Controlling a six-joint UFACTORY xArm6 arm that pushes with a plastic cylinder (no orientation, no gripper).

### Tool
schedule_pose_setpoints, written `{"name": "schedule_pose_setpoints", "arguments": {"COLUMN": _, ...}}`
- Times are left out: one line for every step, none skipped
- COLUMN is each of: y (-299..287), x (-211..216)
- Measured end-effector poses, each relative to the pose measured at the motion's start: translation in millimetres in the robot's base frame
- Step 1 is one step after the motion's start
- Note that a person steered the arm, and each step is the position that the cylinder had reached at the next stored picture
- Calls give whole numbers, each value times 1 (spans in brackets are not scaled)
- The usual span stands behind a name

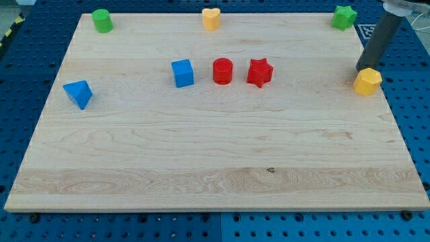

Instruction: Move the blue cube to the bottom left

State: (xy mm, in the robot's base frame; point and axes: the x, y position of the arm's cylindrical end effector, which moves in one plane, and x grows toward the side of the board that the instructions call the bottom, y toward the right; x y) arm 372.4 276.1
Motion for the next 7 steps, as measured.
{"name": "schedule_pose_setpoints", "arguments": {"y": -4, "x": 10}}
{"name": "schedule_pose_setpoints", "arguments": {"y": -12, "x": -12}}
{"name": "schedule_pose_setpoints", "arguments": {"y": -63, "x": -50}}
{"name": "schedule_pose_setpoints", "arguments": {"y": -142, "x": -72}}
{"name": "schedule_pose_setpoints", "arguments": {"y": -235, "x": -86}}
{"name": "schedule_pose_setpoints", "arguments": {"y": -325, "x": -92}}
{"name": "schedule_pose_setpoints", "arguments": {"y": -375, "x": -65}}
